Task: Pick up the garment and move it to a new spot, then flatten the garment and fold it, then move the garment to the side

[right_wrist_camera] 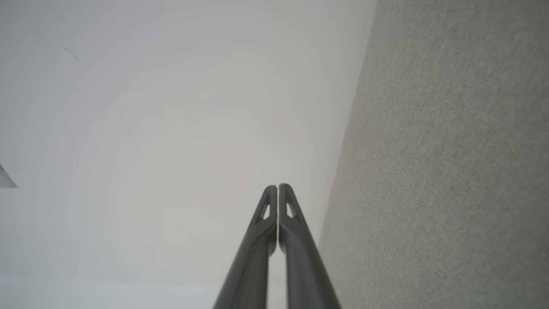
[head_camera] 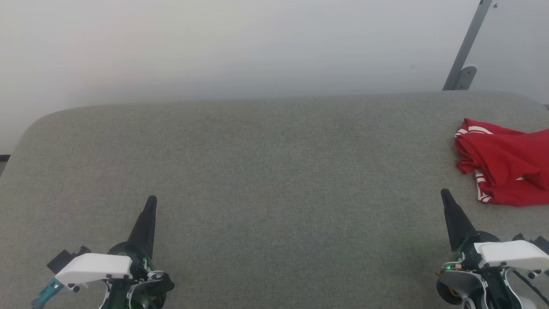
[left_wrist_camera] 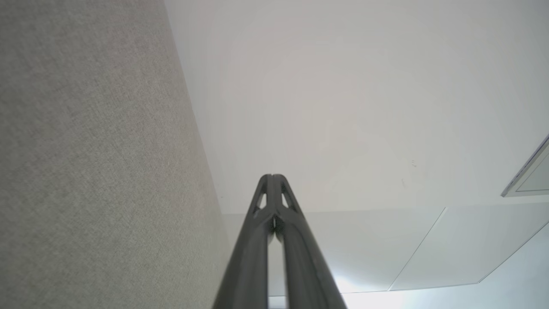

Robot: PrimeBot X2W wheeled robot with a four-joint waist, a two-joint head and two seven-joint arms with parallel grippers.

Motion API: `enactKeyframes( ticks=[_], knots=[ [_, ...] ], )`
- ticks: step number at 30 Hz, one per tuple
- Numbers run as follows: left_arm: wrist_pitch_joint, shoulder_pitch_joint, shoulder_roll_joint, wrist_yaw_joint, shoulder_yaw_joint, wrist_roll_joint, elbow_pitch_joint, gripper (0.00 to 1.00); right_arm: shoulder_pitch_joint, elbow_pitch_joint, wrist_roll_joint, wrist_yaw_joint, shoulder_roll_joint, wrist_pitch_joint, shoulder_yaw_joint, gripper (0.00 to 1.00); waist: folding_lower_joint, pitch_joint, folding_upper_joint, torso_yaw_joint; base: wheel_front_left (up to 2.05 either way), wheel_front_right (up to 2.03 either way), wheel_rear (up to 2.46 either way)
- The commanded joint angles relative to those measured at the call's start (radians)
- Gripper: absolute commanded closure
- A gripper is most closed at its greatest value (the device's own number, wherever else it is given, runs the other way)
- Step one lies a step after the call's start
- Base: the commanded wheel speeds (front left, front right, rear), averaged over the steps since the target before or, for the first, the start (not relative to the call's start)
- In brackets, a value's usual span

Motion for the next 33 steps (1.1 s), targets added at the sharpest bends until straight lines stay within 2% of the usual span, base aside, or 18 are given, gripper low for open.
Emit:
enactKeyframes(
  ticks=[1,33],
  knots=[
    [0.004,-0.011,-0.002,-0.003,0.003,-0.002,0.000,1.00,-0.006,-0.004,0.004,0.000,0.003,0.003,-0.001,1.00,0.0000,0.000,0.0000,0.000,0.00,0.00,0.00],
    [0.004,-0.012,-0.002,-0.003,0.003,-0.002,0.000,1.00,-0.006,-0.004,0.004,0.000,0.003,0.003,-0.001,1.00,0.0000,0.000,0.0000,0.000,0.00,0.00,0.00]
  ],
)
